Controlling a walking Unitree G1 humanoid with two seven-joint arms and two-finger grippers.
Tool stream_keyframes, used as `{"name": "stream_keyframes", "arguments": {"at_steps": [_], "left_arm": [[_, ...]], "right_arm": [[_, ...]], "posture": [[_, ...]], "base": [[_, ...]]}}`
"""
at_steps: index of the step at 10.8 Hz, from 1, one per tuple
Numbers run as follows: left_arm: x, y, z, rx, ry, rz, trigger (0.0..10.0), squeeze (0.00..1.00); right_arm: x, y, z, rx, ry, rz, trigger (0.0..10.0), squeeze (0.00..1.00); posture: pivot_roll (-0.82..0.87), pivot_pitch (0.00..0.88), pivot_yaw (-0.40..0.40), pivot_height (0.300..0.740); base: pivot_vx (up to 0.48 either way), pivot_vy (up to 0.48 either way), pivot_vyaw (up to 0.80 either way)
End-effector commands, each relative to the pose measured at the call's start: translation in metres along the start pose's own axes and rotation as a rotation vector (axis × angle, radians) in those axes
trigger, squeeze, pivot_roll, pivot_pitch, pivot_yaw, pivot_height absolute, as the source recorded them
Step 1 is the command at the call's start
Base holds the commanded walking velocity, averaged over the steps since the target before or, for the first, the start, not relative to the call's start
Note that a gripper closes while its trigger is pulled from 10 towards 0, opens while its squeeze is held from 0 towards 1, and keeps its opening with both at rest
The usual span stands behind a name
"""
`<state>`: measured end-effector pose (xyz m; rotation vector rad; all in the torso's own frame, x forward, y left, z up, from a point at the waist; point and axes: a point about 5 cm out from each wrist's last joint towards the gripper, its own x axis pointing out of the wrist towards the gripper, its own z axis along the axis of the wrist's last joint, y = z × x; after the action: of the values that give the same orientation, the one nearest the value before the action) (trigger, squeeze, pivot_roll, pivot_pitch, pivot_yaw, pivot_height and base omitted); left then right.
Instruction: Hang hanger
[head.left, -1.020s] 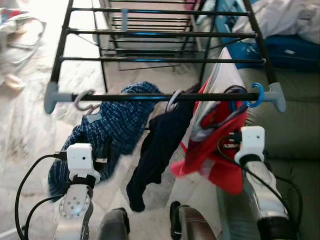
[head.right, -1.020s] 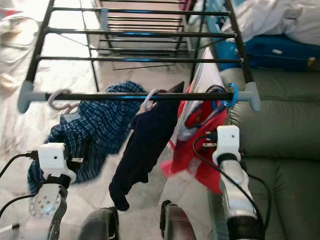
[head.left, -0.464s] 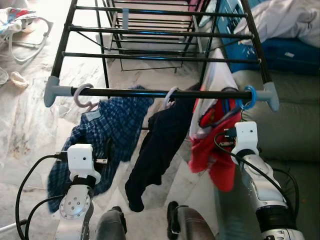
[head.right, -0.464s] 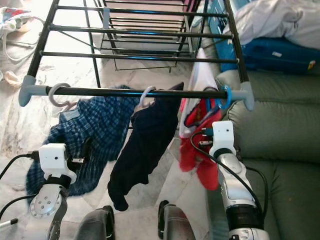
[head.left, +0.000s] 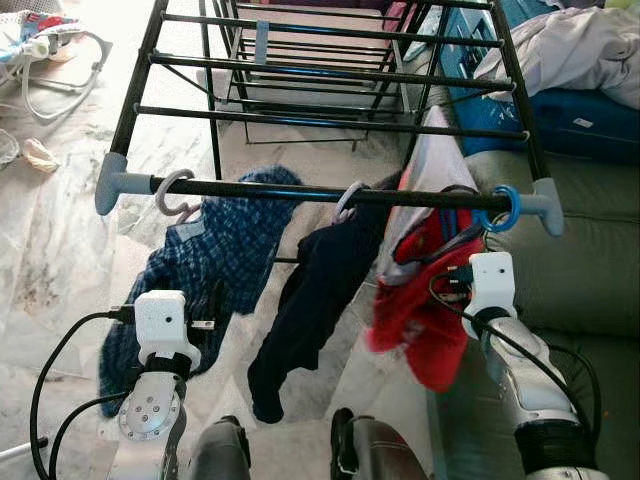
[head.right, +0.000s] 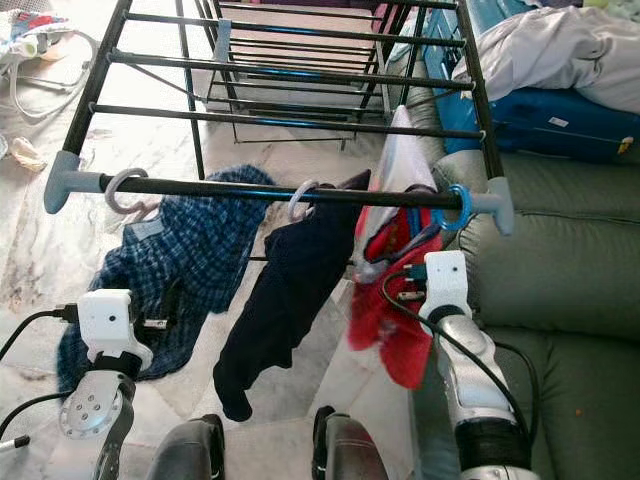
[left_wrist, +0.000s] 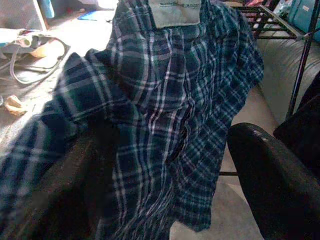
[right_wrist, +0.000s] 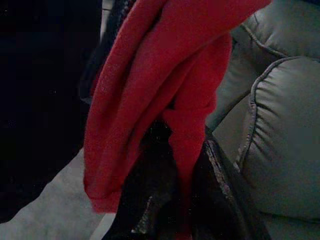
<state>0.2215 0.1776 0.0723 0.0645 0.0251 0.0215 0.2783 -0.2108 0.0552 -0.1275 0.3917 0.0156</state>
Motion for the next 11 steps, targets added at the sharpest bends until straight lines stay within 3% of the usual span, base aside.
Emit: {"name": "stream_keyframes", "arguments": {"at_steps": [1,5,6,8,11], "left_arm": [[-0.002,0.001,-0.004,0.013,0.023,0.001,10.0,0.00],[-0.002,0.001,-0.005,0.016,0.025,0.004,10.0,0.00],[-0.002,0.001,-0.005,0.018,0.025,0.005,10.0,0.00],[-0.003,0.001,-0.006,0.019,0.027,0.004,10.0,0.00],[-0.003,0.000,-0.005,0.028,0.024,-0.001,10.0,0.00]], "right_arm": [[-0.008,0.009,-0.042,0.025,0.191,0.044,10.0,1.00],[-0.010,0.007,-0.033,-0.007,0.115,0.043,10.0,1.00],[-0.013,0.002,-0.024,-0.018,0.032,0.005,10.0,1.00],[-0.021,0.002,-0.023,0.005,-0.020,-0.010,10.0,1.00],[-0.030,0.004,-0.015,-0.032,-0.131,-0.013,10.0,1.00]], "posture": [[0.03,0.214,-0.051,0.740],[0.03,0.213,-0.050,0.740],[0.03,0.213,-0.050,0.740],[0.02,0.215,-0.050,0.740],[0.02,0.219,-0.048,0.740]], "base": [[0.000,0.000,0.00],[0.000,0.000,0.00],[0.000,0.000,0.00],[0.000,0.000,0.00],[0.000,0.000,0.00]]}}
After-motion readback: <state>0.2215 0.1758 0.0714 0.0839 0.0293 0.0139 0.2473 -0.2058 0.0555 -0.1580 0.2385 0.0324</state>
